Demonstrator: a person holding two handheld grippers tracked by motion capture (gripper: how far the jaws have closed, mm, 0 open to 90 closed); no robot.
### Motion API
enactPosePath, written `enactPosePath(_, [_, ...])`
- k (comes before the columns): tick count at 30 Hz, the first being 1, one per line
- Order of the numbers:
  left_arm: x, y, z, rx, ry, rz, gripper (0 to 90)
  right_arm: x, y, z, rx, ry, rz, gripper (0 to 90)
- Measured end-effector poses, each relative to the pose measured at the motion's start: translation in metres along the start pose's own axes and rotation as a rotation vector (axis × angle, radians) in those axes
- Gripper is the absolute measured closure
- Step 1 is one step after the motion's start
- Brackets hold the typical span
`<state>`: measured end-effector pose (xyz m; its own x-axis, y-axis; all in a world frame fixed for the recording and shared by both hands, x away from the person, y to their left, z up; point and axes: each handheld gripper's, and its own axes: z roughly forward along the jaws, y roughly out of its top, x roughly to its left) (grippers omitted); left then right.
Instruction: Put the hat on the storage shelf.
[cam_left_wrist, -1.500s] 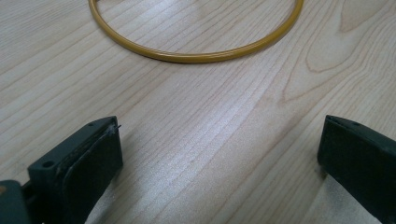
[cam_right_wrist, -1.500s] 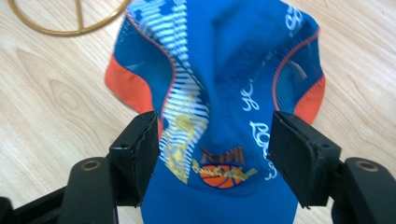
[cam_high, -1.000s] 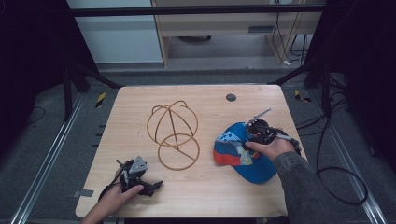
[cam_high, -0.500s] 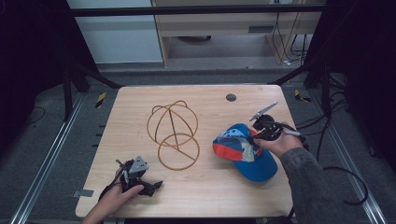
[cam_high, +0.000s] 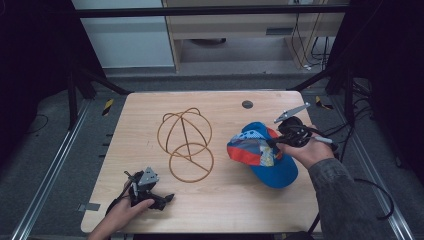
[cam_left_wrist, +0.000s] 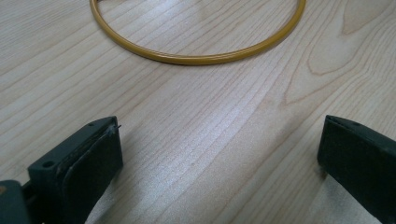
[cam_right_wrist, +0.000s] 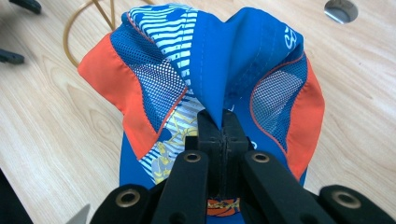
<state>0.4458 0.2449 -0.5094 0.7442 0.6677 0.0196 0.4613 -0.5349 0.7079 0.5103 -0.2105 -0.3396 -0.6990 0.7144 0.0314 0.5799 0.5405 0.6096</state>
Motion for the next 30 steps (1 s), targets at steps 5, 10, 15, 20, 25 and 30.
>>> enactPosePath(5, [0.0, 0.0, 0.0, 0.0, 0.0, 0.0, 0.0, -0.002, -0.001, -0.008, -0.015, -0.005, 0.004, 90.0])
enactPosePath(10, [0.0, 0.0, 0.0, 0.0, 0.0, 0.0, 0.0, -0.003, -0.004, -0.01, -0.02, -0.01, 0.005, 90.0])
enactPosePath(15, [0.0, 0.0, 0.0, -0.003, 0.0, -0.004, 0.0, -0.006, -0.008, -0.011, -0.019, -0.014, 0.018, 90.0])
enactPosePath(20, [0.0, 0.0, 0.0, -0.003, -0.002, -0.001, 0.0, -0.008, -0.009, -0.013, -0.026, -0.022, 0.024, 90.0])
enactPosePath(25, [0.0, 0.0, 0.0, -0.002, -0.001, -0.001, 0.0, -0.007, -0.007, -0.016, -0.04, -0.022, 0.029, 90.0])
enactPosePath(30, [0.0, 0.0, 0.001, -0.005, -0.002, -0.005, 0.0, -0.004, 0.003, -0.027, -0.064, -0.026, 0.003, 90.0])
